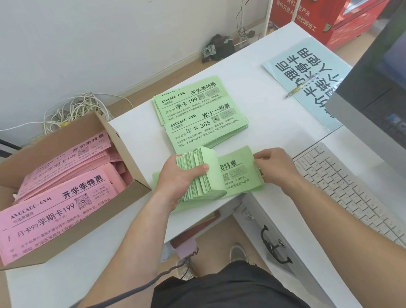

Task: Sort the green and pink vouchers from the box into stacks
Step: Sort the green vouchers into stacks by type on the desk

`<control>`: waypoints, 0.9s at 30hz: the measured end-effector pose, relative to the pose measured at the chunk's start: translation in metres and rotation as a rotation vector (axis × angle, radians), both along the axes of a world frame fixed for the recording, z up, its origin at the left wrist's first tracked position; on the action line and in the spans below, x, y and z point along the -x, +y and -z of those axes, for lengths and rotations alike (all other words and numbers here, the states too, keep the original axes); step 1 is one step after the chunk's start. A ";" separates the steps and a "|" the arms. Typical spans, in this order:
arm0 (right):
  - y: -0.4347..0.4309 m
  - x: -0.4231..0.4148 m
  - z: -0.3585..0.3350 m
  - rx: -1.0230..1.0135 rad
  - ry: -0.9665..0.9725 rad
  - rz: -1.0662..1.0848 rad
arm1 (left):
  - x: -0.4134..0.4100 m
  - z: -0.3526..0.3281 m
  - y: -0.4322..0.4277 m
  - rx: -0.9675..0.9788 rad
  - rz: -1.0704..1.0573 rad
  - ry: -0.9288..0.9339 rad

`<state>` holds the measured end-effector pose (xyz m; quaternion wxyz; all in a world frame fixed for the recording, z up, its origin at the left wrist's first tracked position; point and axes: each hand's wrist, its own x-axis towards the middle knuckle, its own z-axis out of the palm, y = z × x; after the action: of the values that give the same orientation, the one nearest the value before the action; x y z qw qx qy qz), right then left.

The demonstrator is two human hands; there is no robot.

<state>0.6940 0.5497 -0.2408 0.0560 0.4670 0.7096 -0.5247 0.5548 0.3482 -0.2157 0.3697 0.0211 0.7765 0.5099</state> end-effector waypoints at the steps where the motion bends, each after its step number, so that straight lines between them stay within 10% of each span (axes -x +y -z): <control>1: -0.002 0.000 -0.003 -0.019 -0.009 -0.003 | 0.000 0.000 0.000 -0.004 0.003 -0.004; 27: -0.017 0.011 -0.018 -0.055 0.031 -0.002 | 0.000 0.004 -0.004 0.010 0.027 0.039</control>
<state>0.6830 0.5332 -0.2225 0.0326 0.4597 0.7248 -0.5121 0.5544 0.3444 -0.2197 0.3617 0.0397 0.7856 0.5005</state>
